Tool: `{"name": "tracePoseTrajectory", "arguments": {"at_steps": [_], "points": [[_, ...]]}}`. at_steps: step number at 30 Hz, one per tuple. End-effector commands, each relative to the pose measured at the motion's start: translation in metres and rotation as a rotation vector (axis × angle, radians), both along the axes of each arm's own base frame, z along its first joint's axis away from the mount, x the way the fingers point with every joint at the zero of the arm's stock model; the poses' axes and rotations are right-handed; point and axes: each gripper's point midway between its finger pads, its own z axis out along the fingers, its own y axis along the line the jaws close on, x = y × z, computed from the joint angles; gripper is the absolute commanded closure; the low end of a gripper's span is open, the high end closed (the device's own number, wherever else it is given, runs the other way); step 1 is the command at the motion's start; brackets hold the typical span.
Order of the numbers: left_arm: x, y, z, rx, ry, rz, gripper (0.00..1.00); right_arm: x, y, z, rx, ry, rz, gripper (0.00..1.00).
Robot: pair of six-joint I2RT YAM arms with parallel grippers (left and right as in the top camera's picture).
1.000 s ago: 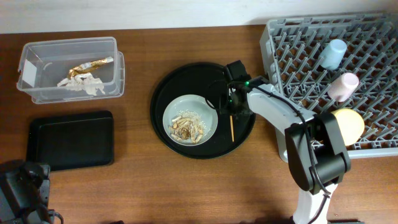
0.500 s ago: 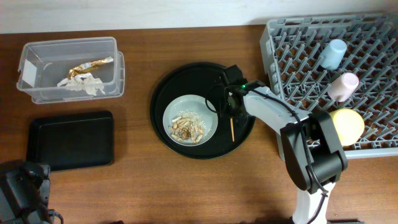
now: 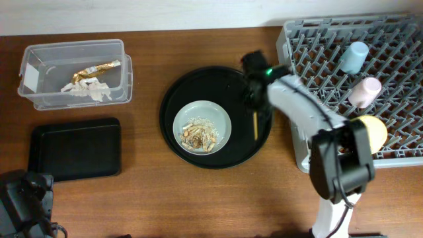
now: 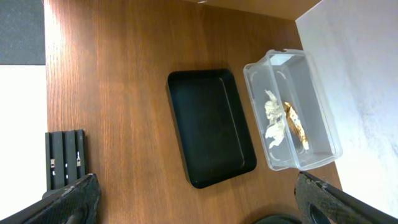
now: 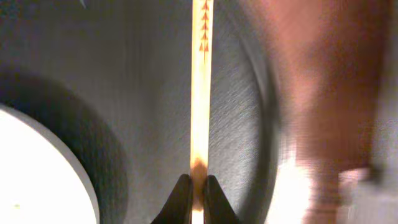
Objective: Sort waste into correct bins and load items into the dishwasher rack
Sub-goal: 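Carry the second chopstick to the rack and insert it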
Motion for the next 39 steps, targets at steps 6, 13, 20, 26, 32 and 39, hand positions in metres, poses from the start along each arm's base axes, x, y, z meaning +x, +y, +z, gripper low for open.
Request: {"name": "tracePoseTrajectory", "arguments": {"at_steps": [6,13,20,26,32,39], "points": [[-0.002,0.002,0.001,0.006,-0.003,0.02,0.01,0.032,-0.123,0.134,-0.073,-0.247,0.0,0.96],[-0.002,0.002,0.001,0.006,-0.003,0.02,0.01,0.033,-0.14,0.097,-0.008,-0.158,0.101,0.96],[-0.002,0.002,0.001,0.006,-0.003,0.02,0.01,0.036,-0.141,0.061,0.0,-0.077,0.1,0.37],[-0.002,0.002,0.001,0.006,-0.003,0.02,0.01,0.027,-0.14,0.068,0.034,-0.058,-0.005,0.17],[-0.002,0.002,0.001,0.006,-0.003,0.02,0.01,0.002,-0.13,0.131,0.106,-0.145,-0.077,0.17],[-0.002,0.002,0.001,0.006,-0.003,0.02,0.01,-0.075,-0.127,0.209,0.149,-0.209,-0.208,0.17]]}}
